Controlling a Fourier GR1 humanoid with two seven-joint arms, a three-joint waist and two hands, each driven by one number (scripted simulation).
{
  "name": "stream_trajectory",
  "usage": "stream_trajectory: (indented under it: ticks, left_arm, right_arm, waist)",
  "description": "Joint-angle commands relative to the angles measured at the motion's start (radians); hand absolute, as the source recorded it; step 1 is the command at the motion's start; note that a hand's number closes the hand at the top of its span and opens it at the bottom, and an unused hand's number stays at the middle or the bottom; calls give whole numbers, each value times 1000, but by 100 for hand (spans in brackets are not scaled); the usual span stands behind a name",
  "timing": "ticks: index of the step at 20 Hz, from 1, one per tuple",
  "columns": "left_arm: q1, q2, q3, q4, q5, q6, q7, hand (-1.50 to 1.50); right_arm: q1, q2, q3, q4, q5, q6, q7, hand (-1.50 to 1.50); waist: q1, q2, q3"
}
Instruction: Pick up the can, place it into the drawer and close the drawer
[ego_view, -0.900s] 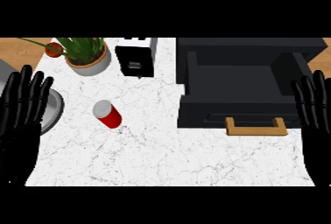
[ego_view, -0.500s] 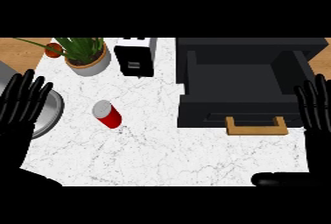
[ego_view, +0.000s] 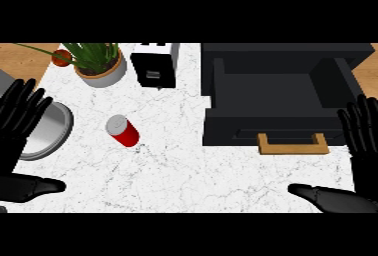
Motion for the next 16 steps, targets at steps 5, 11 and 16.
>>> stream_trajectory:
  ticks: [5, 11, 16]
  left_arm:
    - [-73, 34, 72, 97, 37, -71, 25, -150]
    - [-60, -84, -75, 111, -109, 0, 10, -150]
    - [-21, -101, -71, 213, -168, -36, -102, -150]
  right_arm:
    - [1, 15, -6, 19, 33, 3, -24, -150]
    - [5, -19, -87, 79, -49, 71, -78, -150]
    - [48, -3, -87, -18, -45, 60, -26, -150]
  waist:
    - [0, 0, 0]
    - [-1, 0, 0]
    - [-1, -1, 0]
